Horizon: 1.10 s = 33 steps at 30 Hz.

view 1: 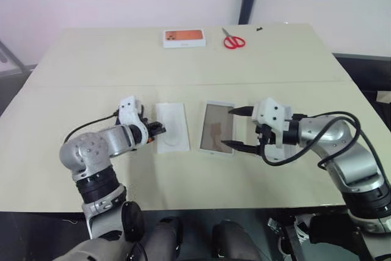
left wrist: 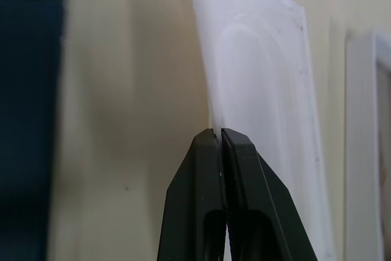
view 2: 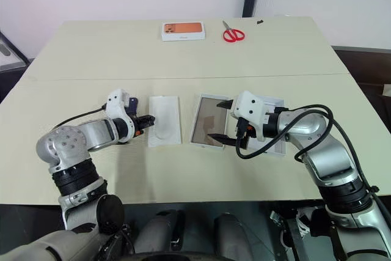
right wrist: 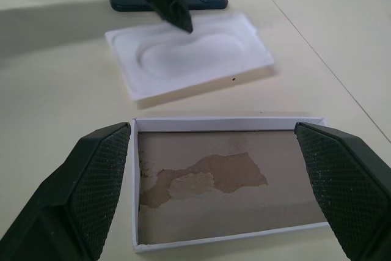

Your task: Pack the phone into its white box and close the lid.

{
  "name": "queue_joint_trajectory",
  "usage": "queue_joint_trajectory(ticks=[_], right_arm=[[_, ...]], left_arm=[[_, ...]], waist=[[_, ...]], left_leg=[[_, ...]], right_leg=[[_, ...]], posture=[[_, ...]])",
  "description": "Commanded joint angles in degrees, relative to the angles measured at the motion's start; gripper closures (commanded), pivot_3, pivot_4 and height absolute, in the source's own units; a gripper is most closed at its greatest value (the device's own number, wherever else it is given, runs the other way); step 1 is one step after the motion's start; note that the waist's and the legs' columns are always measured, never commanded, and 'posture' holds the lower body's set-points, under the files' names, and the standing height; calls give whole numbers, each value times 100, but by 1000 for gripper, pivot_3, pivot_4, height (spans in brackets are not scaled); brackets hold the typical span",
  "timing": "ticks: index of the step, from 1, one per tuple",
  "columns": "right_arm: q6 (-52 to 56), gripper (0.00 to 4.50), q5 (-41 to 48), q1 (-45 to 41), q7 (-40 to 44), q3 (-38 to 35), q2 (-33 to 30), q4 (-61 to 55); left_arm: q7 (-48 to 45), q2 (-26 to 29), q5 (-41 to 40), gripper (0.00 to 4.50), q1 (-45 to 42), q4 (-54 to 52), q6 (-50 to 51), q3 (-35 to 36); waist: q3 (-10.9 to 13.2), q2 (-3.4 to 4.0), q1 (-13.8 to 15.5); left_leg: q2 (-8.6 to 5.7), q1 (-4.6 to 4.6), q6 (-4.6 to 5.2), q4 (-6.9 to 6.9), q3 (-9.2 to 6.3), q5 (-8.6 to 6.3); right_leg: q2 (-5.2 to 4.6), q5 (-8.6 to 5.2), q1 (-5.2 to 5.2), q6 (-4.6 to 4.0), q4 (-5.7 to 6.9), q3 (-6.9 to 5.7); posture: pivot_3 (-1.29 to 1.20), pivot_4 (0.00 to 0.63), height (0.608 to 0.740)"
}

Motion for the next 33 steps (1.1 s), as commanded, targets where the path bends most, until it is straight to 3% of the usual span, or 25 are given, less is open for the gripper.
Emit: queue_joint_trajectory(ticks=[1, 9, 15, 23, 26, 28, 30, 33], right_arm=[[4, 0, 57, -78, -38, -206, -78, -189], [-83, 0, -76, -90, -80, -505, -351, 139], [-212, 0, -196, 4, -132, -670, -512, 366], [-158, 0, -164, 225, -249, -723, -499, 185], [-140, 0, -156, 238, -287, -698, -485, 154], [-123, 0, -153, 216, -308, -672, -470, 147], [-95, 0, -147, 188, -331, -628, -441, 119], [-30, 0, -140, 128, -354, -514, -379, 66]], left_arm=[[-32, -49, -483, 4458, -296, -92, 49, 451], [320, -360, -1274, 4458, -835, 369, 49, 22], [662, -845, -971, 4458, -932, 961, 49, -870], [553, -1038, -496, 4458, -979, 1173, 31, -1401], [414, -1045, -428, 3551, -1021, 1149, -11, -1396], [296, -1021, -421, 2491, -1033, 1077, -13, -1385], [170, -1022, -487, 1728, -1031, 956, 19, -1267], [-35, -941, -572, 1728, -999, 753, -29, -1123]], waist=[[1, -2, 6], [7, -14, 11], [8, -14, 4], [8, -15, 3], [8, -15, 5], [8, -15, 8], [8, -15, 6], [8, -15, 4]], left_leg=[[0, 0, 0, 0, 0, 0], [-2, -3, -1, 7, -1, 0], [-1, -3, -1, 4, 2, 1], [-1, -3, -3, 2, 4, 2], [-1, -3, -3, 3, 4, 2], [-1, -3, -4, 3, 4, 2], [-1, -3, -4, 4, 4, 2], [-1, -3, -5, 3, 4, 3]], right_leg=[[0, 0, 0, 0, 0, 0], [-2, 0, 5, 1, -2, -2], [0, 0, 1, 1, 1, 2], [1, 0, 0, 1, 1, 3], [0, 0, 0, 1, 0, 3], [0, 0, 0, 1, 0, 3], [0, 0, 1, 1, 0, 3], [0, 0, 0, 1, -1, 3]], posture=[[0, 150, 740], [0, 150, 740], [0, 150, 740], [0, 150, 740], [0, 150, 740], [0, 150, 740], [0, 150, 740], [0, 150, 740]])
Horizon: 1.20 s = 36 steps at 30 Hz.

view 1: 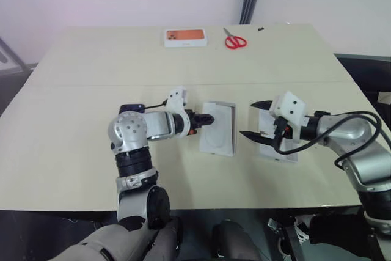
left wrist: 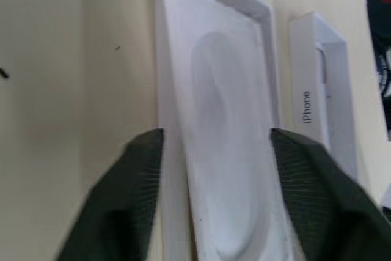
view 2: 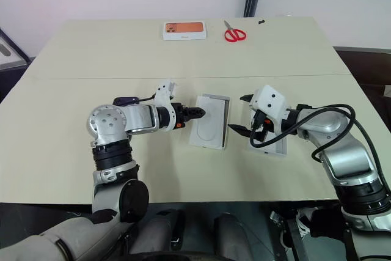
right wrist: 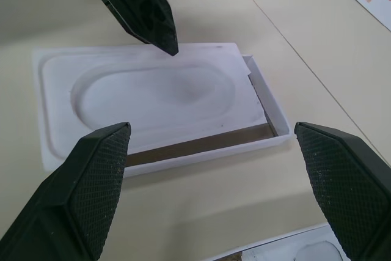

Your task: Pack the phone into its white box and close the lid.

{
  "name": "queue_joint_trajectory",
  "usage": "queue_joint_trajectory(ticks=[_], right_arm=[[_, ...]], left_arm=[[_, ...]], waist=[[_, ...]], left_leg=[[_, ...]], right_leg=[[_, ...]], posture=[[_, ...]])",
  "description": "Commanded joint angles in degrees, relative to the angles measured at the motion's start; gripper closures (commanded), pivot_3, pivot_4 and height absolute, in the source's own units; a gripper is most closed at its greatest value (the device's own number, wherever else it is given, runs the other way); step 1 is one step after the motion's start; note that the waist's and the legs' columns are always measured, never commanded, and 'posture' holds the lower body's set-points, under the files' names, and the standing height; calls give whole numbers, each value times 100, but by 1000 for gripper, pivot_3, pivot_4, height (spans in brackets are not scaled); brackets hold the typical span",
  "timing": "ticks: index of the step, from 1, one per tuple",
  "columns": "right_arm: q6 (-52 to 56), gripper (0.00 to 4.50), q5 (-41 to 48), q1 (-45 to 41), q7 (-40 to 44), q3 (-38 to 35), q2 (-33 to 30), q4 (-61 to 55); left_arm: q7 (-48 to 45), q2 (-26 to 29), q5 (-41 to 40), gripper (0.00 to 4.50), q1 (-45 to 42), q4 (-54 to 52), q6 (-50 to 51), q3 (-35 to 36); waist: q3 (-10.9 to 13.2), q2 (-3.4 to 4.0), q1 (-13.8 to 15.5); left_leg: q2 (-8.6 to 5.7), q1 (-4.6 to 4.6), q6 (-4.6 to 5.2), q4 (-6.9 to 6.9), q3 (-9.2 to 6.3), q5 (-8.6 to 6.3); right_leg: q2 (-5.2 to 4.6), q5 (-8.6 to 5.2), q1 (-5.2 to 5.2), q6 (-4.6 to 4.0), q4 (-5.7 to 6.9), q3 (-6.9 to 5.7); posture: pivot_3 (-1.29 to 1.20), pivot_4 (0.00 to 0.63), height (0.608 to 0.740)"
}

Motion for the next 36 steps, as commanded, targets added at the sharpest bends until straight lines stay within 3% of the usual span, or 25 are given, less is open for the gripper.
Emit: queue_joint_trajectory(ticks=[1, 2, 5, 9, 12, 18, 24, 32, 36], right_arm=[[69, 0, 24, -174, -59, 74, 110, -276], [93, 0, -29, -232, -101, 167, 170, -267], [319, 842, -136, -454, -293, 429, 425, -215], [763, 2909, -316, -810, -602, 824, 827, -158], [1277, 4442, -570, -1153, -1097, 1139, 1322, 142], [1619, 4481, -1323, -1631, -2035, 1607, 2114, 1278], [1340, 4481, -1764, -1858, -2352, 1732, 2384, 2197], [803, 4481, -2084, -1930, -2647, 1670, 2645, 2673], [504, 4481, -2021, -1782, -2321, 1635, 2485, 2223]], left_arm=[[-333, 187, -172, 1728, -88, -455, -100, 163], [-417, 316, -170, 1728, -44, -549, -143, 159], [-710, 858, -66, 1677, 210, -819, -438, -32], [-1285, 1783, 105, 1677, 741, -1195, -1150, -579], [-2097, 2678, 431, 1677, 1399, -1622, -2243, -1238], [-3651, 3842, 1167, 1677, 2797, -2154, -4725, -2022], [-4639, 4489, 1334, 1677, 3778, -2491, -5664, -2334], [-4754, 4411, 1241, 1677, 4142, -2706, -5762, -2380], [-4726, 4348, 1214, 1677, 4164, -2756, -5713, -2362]], waist=[[0, 0, -10], [0, 0, -21], [-2, 3, -66], [-2, 4, -129], [-3, 4, -138], [-5, 9, -112], [-6, 13, -142], [-7, 15, -144], [-7, 15, -148]], left_leg=[[0, 0, 0, 0, 0, 0], [0, 0, -1, 0, 0, 1], [1, 2, -6, -8, 0, 4], [2, 2, -9, -12, -2, 5], [1, 2, -10, -12, -4, 6], [0, 0, -14, -25, -4, 8], [-1, 0, -12, -31, -1, 7], [-1, 3, 17, -30, -3, -10], [-1, 4, 18, -30, -2, -10]], right_leg=[[0, 0, 0, 0, 0, 0], [1, 0, 0, 0, 0, 0], [3, 0, -5, 0, 2, 2], [2, 0, -9, 0, 5, 2], [1, 0, -9, -1, 3, 1], [-6, 0, -14, -5, -6, 1], [-8, 0, -14, -6, -11, 3], [-7, 1, -11, -6, -9, 2], [-5, 1, -13, -6, -5, 2]], posture=[[0, 150, 740], [0, 150, 740], [0, 150, 740], [0, 150, 740], [0, 150, 740], [0, 150, 740], [0, 150, 740], [0, 150, 740], [0, 150, 740]])
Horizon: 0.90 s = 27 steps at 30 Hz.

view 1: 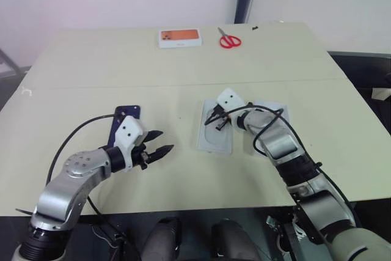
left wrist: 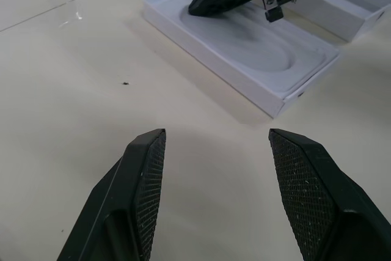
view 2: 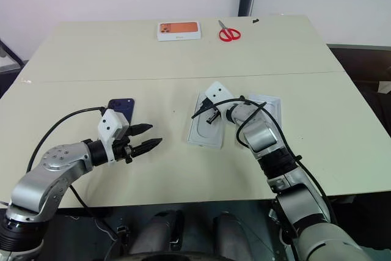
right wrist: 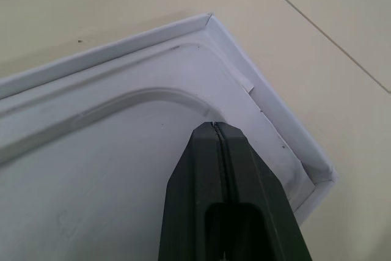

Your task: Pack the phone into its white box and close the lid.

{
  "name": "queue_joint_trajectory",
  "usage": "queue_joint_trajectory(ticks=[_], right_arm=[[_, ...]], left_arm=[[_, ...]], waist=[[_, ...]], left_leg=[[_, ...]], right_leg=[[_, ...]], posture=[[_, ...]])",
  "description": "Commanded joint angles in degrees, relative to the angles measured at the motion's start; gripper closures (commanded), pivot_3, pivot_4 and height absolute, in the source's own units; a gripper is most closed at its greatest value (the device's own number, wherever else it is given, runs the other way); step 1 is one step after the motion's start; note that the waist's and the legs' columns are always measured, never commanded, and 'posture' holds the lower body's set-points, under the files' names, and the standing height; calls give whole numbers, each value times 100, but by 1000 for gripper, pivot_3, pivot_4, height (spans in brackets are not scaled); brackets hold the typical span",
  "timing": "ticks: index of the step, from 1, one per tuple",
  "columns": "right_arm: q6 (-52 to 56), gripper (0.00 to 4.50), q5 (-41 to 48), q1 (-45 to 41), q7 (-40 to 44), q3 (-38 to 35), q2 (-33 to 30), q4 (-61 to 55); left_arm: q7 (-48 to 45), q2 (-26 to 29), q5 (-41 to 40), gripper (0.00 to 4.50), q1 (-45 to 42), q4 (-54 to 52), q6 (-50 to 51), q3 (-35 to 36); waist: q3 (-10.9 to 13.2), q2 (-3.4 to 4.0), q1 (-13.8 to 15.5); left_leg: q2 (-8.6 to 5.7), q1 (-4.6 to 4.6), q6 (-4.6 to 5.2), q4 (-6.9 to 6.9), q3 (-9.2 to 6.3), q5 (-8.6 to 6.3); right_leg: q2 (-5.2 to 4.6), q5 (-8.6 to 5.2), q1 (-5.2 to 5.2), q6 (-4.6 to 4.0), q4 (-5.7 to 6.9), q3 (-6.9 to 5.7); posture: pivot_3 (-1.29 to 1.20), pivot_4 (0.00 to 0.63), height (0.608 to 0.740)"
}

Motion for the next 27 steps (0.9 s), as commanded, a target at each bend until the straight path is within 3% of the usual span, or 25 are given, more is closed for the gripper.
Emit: queue_joint_trajectory(ticks=[1, 5, 9, 14, 25, 27], right_arm=[[-400, 4481, 86, 125, 399, -132, -221, -642], [-540, 4481, 759, 574, 1668, -219, -807, -1759], [-184, 4481, 1262, 959, 2362, -208, -1171, -2432], [-242, 2126, 1571, 1414, 2840, -212, -1491, -3017], [-448, 2126, 1198, 1612, 2914, 120, -1677, -2802], [-636, 2663, 1034, 1615, 2914, 224, -1685, -2654]], left_arm=[[20, -13, -108, 1677, 51, -259, -61, 86], [-108, 67, -212, 1677, 143, -280, -154, 249], [-360, 253, -67, 1677, 323, -269, -452, 185], [-526, 368, 204, 1677, 485, -80, -864, 57], [-717, 401, 309, 1677, 692, 46, -1199, 58], [-705, 394, 300, 1677, 693, 45, -1198, 66]], waist=[[0, 0, 7], [1, 1, 12], [0, 1, 2], [1, 1, 12], [1, 1, 21], [1, 1, 25]], left_leg=[[0, -1, 0, 0, 0, 0], [0, -2, 6, 0, 0, -3], [2, 2, 16, 0, -2, -9], [3, 3, 17, -1, -2, -10], [3, 3, 18, 0, -4, -11], [3, 3, 18, 0, -4, -11]], right_leg=[[0, 0, 0, 0, 0, 0], [0, 0, 0, 1, -1, 0], [0, 0, 6, 1, -3, -1], [0, -1, 8, 0, -7, 0], [-2, -1, 10, 0, -10, -1], [-2, -1, 11, 0, -10, -1]], posture=[[0, 150, 740], [0, 150, 740], [0, 150, 740], [0, 150, 740], [0, 150, 740], [0, 150, 740]])
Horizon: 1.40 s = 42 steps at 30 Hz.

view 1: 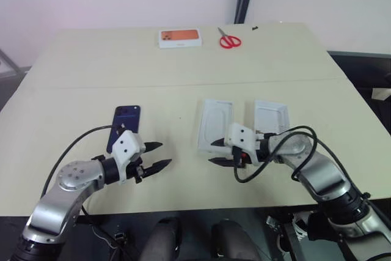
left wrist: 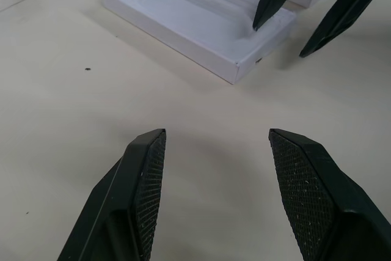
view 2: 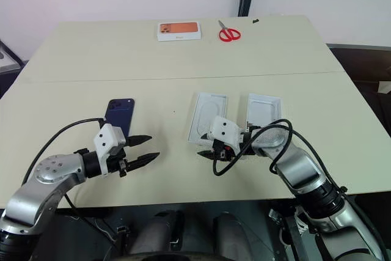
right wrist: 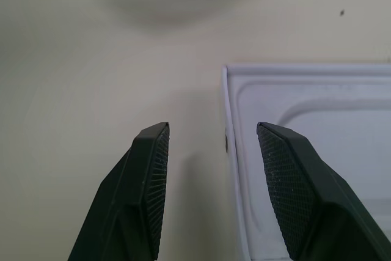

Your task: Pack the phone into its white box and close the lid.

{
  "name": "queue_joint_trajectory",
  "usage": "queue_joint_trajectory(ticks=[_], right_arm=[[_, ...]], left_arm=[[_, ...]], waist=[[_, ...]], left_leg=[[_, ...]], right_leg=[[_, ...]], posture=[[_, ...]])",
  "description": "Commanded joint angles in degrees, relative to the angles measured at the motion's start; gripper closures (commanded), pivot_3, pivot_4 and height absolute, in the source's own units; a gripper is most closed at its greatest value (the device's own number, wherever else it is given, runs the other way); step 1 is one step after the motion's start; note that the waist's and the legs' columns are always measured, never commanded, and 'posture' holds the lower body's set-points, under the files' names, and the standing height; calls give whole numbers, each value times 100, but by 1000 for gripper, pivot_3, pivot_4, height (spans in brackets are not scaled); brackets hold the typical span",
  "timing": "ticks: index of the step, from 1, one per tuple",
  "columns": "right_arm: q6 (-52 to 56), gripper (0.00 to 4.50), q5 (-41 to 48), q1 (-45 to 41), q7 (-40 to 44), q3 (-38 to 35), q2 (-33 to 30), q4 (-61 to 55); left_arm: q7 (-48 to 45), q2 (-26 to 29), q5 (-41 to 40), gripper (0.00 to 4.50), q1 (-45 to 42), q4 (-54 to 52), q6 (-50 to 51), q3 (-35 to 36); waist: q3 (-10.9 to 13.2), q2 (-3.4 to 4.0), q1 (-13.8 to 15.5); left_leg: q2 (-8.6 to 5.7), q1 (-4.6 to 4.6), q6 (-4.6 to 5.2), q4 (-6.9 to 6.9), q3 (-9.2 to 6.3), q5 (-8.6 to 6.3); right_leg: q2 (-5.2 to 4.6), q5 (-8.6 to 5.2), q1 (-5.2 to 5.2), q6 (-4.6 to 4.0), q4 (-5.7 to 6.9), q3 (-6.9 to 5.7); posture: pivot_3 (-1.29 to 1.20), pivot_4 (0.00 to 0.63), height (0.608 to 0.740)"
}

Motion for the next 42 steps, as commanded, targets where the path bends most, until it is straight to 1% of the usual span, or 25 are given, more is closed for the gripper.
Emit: queue_joint_trajectory(ticks=[1, 4, 7, 11, 19, 25, 26, 27, 28, 31, 33, 37, 39, 40, 41, 42], right_arm=[[-368, 3004, -234, -41, 1, 121, -30, 120], [-588, 4476, -303, -50, 52, 161, 10, 212], [-807, 4476, -267, -38, 150, 144, 69, 180], [-1060, 4476, -428, -85, 179, 285, 120, 254], [-989, 4476, -537, -337, 78, 471, 643, 356], [-994, 4476, -450, -363, 308, 478, 606, 349], [-911, 3972, -384, -378, 343, 430, 615, 335], [-840, 3774, -326, -391, 369, 384, 627, 318], [-799, 3481, -280, -409, 385, 345, 644, 305], [-726, 1840, -118, -436, 335, 194, 721, 211], [-638, 892, 28, -460, 293, 78, 779, 138], [-392, 892, 301, -581, 142, -151, 951, 89], [-217, 892, 356, -773, -27, -202, 1137, 211], [-109, 1426, 325, -895, -175, -208, 1264, 322], [-17, 1793, 267, -1023, -336, -204, 1390, 455], [110, 2262, 207, -1160, -497, -185, 1520, 602]], left_arm=[[2, 31, 1, 1677, 15, -46, -98, 94], [57, -12, -71, 1677, 18, -84, -70, 166], [97, -33, -129, 1677, 40, -115, -48, 234], [145, -28, -137, 1677, 159, -152, -66, 328], [202, 31, -166, 1677, 395, -176, -85, 561], [223, 46, -156, 1677, 431, -186, -75, 614], [233, 42, -157, 1677, 437, -191, -71, 616], [244, 38, -157, 1677, 445, -199, -67, 616], [253, 37, -156, 1677, 445, -200, -64, 613], [296, 28, -152, 1677, 435, -198, -50, 598], [333, 17, -150, 1677, 423, -190, -43, 604], [488, -46, -242, 1677, 372, -176, 43, 704], [639, -95, -335, 1677, 273, -121, 187, 828], [733, -131, -398, 1677, 216, -89, 296, 912], [839, -164, -451, 1677, 149, -47, 407, 991], [975, -197, -486, 1677, 72, 12, 547, 1076]], waist=[[0, 0, -2], [0, 0, -5], [0, 0, -7], [0, 0, -8], [0, 0, -14], [0, 0, -2], [0, 0, -6], [0, 0, -8], [0, 0, -10], [0, 0, -9], [0, 0, -7], [0, 0, -8], [0, 0, -10], [0, 0, -13], [0, 0, -14], [0, 0, -17]], left_leg=[[0, 0, 0, 0, 0, 0], [0, 0, 0, 0, 0, 0], [0, 1, 0, 0, 0, 0], [0, 0, 0, 0, 0, 0], [0, 0, -1, -1, 0, 0], [0, 0, 0, 2, -1, 0], [0, 1, 0, 2, -1, 0], [0, 1, 0, 1, -1, 0], [0, 1, 0, 0, -1, 0], [0, 1, 0, 0, -1, 0], [0, 1, 0, 0, -1, 0], [0, 0, 0, 0, -1, 0], [0, 1, 0, 0, -1, 0], [0, 0, 0, 0, -1, 0], [0, 1, -1, -1, -2, 0], [0, 1, -1, 0, -2, 0]], right_leg=[[0, 0, 0, 0, 0, 0], [0, 0, 0, 0, 0, 0], [0, 0, 0, 0, 1, 0], [0, 0, 0, 0, 1, 0], [1, 0, -3, 0, 2, 0], [0, 0, 1, 0, 0, -1], [0, 0, 0, 0, 1, -1], [0, 0, -1, 0, 1, -1], [1, 0, -1, 0, 1, -1], [1, 0, -1, 0, 1, -1], [1, 0, -1, 0, 1, -1], [0, 0, 0, 0, 1, -1], [1, 0, -1, 0, 2, -1], [1, 0, -3, 0, 3, -1], [1, 0, -4, 0, 4, -1], [1, 0, -5, 0, 4, -1]], posture=[[0, 150, 740], [0, 150, 740], [0, 150, 740], [0, 150, 740], [0, 150, 740], [0, 150, 740], [0, 150, 740], [0, 150, 740], [0, 150, 740], [0, 150, 740], [0, 150, 740], [0, 150, 740], [0, 150, 740], [0, 150, 740], [0, 150, 740], [0, 150, 740]])
